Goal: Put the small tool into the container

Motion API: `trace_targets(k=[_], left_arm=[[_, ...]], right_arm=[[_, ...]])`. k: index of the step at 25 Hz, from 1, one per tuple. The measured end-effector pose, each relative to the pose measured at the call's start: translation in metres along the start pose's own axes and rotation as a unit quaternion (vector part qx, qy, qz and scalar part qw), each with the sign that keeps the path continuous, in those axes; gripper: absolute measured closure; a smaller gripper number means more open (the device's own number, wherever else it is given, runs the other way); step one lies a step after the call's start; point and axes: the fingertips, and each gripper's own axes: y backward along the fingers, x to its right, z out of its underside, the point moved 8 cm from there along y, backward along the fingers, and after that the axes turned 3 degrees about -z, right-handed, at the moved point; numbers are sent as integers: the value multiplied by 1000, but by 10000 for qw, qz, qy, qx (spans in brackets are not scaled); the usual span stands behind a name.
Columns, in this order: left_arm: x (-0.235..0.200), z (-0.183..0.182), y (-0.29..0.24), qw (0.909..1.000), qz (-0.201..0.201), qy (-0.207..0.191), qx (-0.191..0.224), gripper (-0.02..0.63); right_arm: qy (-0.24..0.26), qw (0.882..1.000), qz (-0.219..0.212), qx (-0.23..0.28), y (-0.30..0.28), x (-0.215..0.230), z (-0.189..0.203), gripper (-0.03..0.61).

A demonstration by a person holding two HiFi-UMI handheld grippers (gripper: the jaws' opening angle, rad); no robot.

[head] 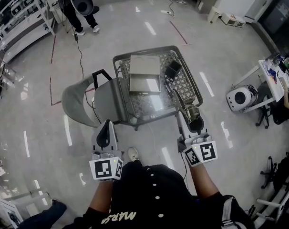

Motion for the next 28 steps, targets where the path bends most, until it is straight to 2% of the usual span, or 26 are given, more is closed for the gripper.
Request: trace_targets(k=[10,16,28], left_arm=[[-51,-6,-37,9998,150,-36,116,588],[-59,-7,-47,9990,416,-81,146,588],[-58,-3,-77,9980,570,-158,239,588]], right_arm=[[89,9998,161,84,-52,-18,3,356],[97,9996,262,73,-61,-24,7,356],[7,9992,404,-58,-80,-9,17,356]])
